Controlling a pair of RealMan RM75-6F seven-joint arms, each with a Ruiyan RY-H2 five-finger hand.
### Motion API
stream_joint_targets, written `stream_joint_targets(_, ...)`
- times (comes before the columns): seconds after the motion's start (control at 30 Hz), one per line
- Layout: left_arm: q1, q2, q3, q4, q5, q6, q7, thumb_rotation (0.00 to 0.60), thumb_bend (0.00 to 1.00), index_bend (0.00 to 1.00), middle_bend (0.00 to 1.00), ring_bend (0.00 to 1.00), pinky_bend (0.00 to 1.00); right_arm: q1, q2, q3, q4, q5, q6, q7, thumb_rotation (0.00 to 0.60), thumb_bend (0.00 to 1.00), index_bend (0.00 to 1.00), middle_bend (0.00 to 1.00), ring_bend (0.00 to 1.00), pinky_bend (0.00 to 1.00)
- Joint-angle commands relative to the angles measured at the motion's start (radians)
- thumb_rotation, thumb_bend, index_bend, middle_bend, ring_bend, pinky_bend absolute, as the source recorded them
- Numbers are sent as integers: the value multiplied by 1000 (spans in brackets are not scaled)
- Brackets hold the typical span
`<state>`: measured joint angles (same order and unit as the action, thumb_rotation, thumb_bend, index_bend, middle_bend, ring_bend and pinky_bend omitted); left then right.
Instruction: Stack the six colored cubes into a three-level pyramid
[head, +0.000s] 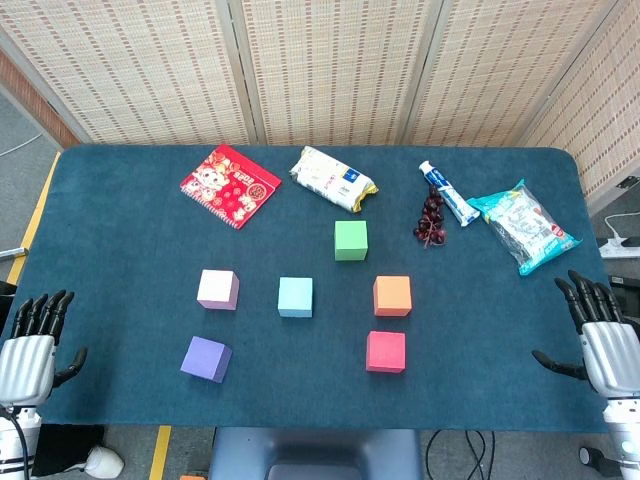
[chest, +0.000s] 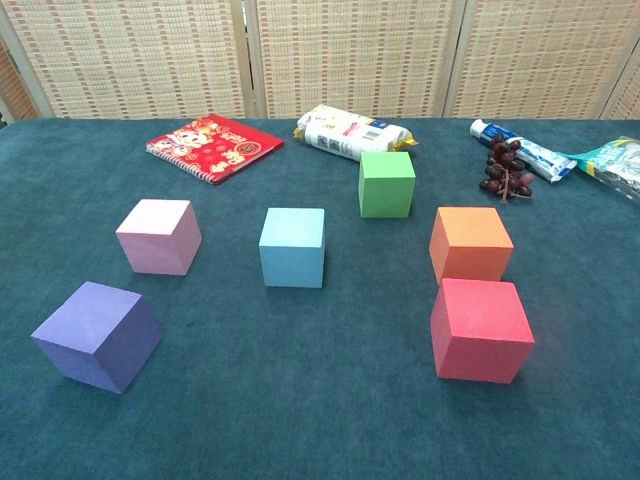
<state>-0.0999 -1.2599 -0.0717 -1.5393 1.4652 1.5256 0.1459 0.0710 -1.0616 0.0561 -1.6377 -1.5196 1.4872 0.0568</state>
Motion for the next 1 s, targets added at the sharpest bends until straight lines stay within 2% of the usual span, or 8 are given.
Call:
stream_joint_targets(0.03,0,-4,4,3,-3,-10,3,600,335,61,64,0,18,3,-5,-2,7,-2,-7,5,600,123,0,0,0,8)
stream_joint_targets(0.27,-19,14,5,-9,20,-26,7,600,335,62,64,0,26,4,-10,-2,23,-24,7,20,600,123,0,0,0,8)
stream_joint_targets(0.4,-76,39,-11,-18,41,-93,-30,600,333,88,105,47,80,7,0,3,25,-34,17,31,600,123,0,0,0,8)
stream_joint_targets(0.53,-194,58,-46,9,36,-253,-106,600,335,103,129,81,142,21,15,10,22,-46,12,34,600,123,0,0,0,8)
stream_joint_targets(0.73,-365,37,-84,92,-29,-533,-255,600,338,106,119,85,168,44,24,17,9,-60,-6,22,600,123,0,0,0,8)
stream_joint_targets(0.87,-454,2,-84,163,-44,-667,-307,600,343,40,51,4,136,54,28,17,-5,-60,-19,10,600,123,0,0,0,8)
stream_joint_targets(1.0,-510,-26,-66,207,-38,-753,-352,600,341,0,6,0,129,55,29,19,-13,-45,-24,-1,600,123,0,0,0,8)
